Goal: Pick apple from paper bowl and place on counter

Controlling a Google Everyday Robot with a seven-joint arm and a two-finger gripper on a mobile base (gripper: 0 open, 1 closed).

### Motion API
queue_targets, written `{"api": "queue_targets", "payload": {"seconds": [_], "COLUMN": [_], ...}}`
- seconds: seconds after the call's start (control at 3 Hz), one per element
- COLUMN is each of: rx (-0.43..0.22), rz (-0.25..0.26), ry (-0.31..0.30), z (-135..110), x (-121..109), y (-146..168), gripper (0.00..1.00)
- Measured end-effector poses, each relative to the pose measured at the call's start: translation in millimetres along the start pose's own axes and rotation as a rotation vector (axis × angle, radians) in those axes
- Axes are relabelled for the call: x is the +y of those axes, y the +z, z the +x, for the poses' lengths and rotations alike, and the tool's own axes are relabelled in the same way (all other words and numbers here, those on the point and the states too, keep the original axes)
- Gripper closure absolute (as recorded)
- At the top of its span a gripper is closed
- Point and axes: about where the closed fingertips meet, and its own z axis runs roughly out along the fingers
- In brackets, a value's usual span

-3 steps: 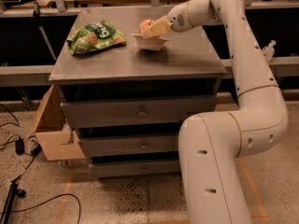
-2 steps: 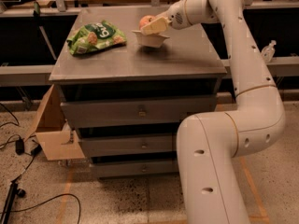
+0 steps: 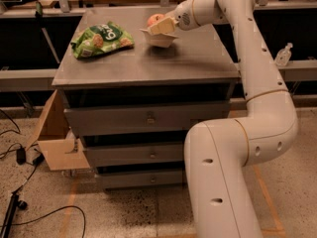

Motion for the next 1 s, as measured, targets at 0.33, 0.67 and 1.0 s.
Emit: {"api": "queue_targets", "payload": {"seconds": [0.33, 0.67, 1.0], "rx": [-0.005, -0.018, -0.049], "rz": [-0.006, -0.006, 0.03], "ry": [0.005, 0.025, 0.066], "z": [-2, -5, -8], "x": [2, 2, -8], "y": [2, 2, -17], "gripper": [0.0, 0.0, 0.0]}}
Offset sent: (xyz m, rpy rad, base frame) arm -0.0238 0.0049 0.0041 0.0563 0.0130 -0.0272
